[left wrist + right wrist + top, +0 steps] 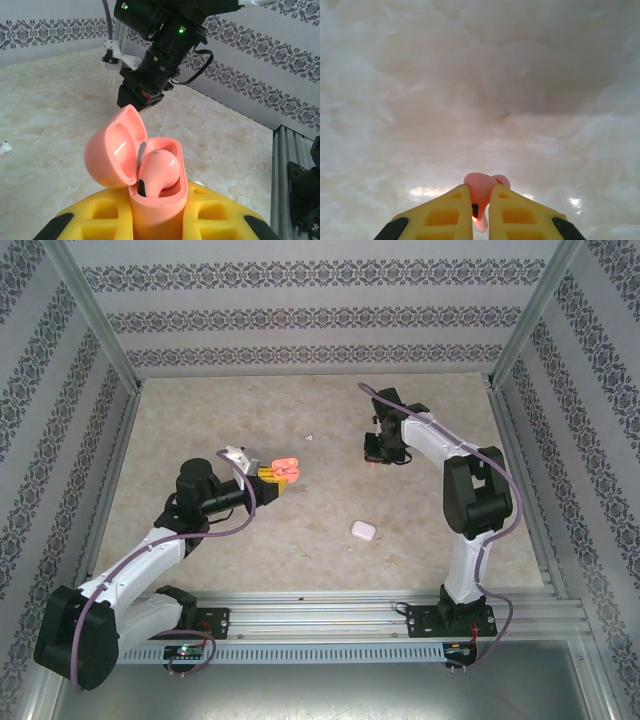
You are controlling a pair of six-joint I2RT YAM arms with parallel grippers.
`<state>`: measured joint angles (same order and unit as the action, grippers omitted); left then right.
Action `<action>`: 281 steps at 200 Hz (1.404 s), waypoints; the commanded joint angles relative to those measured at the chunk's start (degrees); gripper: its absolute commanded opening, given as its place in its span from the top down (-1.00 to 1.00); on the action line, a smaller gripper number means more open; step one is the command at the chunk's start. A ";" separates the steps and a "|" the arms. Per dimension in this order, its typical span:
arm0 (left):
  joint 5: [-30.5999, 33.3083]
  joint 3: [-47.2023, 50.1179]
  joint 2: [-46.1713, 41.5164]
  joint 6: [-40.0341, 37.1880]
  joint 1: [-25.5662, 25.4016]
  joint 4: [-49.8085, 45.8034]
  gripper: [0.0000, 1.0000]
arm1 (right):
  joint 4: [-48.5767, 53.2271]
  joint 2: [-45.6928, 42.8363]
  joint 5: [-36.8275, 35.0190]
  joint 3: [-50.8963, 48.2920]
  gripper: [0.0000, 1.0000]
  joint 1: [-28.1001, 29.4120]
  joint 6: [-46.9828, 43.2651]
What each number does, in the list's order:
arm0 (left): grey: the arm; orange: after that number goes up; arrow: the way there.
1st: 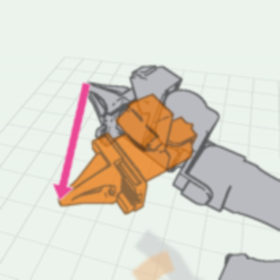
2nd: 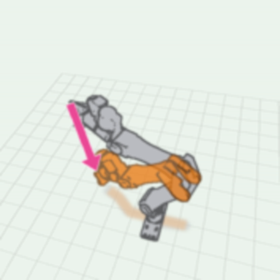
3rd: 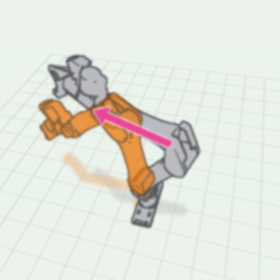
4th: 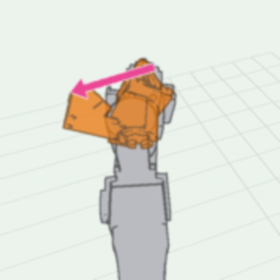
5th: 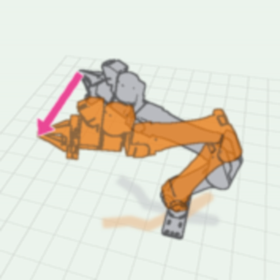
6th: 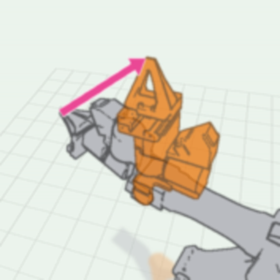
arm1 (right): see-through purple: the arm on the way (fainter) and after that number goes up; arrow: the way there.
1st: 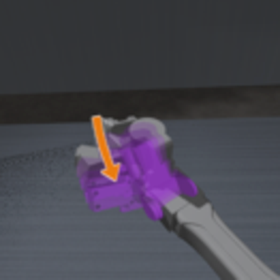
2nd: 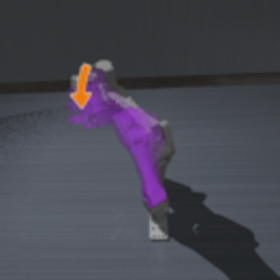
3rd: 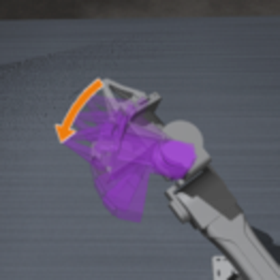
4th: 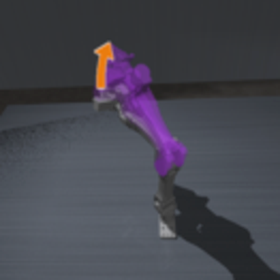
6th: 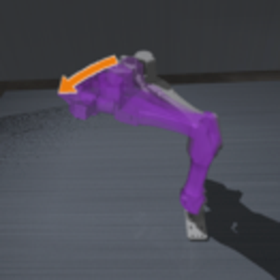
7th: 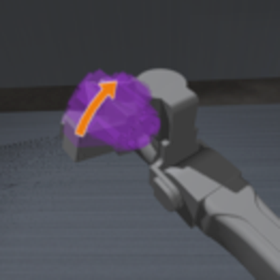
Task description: Insert wireless bluetooth earbuds into charging case
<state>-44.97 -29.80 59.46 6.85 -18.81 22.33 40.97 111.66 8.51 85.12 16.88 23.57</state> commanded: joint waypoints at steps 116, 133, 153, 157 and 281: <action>-5.37 -2.98 -1.21 5.82 -0.28 9.12 1.00 | -29.72 -32.11 21.14 -13.89 0.84 10.11 5.36; -6.06 -3.20 -1.10 7.72 -0.29 10.83 1.00 | -33.06 -35.07 22.44 -15.50 0.84 11.33 5.04; -6.92 -3.62 -1.02 9.16 -0.30 12.14 1.00 | -37.23 -37.61 23.75 -17.43 0.83 13.30 4.33; -7.16 -3.76 -1.06 9.40 -0.29 12.29 1.00 | -37.94 -38.03 23.86 -17.68 0.83 13.70 4.10; -12.60 -6.33 0.48 22.66 -0.30 23.94 1.00 | -44.84 -41.39 29.88 -18.85 0.83 21.08 -1.09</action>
<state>-55.29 -34.39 59.77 24.91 -18.81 39.35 -1.10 71.85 35.53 66.46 37.39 23.94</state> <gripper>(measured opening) 0.188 0.088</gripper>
